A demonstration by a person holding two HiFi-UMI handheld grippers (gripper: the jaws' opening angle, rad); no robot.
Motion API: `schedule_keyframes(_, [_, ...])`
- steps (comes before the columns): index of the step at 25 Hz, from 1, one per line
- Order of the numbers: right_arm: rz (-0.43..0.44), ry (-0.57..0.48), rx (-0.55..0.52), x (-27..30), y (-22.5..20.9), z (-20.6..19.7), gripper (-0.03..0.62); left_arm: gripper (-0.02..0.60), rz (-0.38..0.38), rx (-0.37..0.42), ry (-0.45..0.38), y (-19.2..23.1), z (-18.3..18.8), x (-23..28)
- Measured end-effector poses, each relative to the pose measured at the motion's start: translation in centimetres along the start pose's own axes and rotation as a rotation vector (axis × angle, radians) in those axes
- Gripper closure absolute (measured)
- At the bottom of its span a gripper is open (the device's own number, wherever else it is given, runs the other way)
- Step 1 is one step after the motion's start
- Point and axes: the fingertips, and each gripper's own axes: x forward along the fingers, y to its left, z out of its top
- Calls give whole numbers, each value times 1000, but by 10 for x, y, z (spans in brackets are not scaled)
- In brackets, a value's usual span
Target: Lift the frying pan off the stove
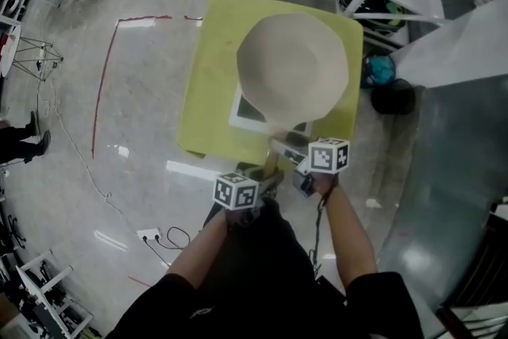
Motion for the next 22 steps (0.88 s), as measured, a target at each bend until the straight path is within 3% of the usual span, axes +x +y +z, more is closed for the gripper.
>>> schedule_keyframes(6, [13,-4,47,16,1,4,334,445,-12,-11,-9,-3,0,-3])
schedule_keyframes(12, [-45,-98,44,26,-4,15,335,446,-25,-21,-12,-4,-1,-1])
schedule_keyframes(18, [18,-128,57,26,-2,18,345,447,-34,-16,-6,-4,1,-3])
schedule_keyframes(22, [10,-107,32,27,0,17,345,446,-38,2,1,-5,0,-3])
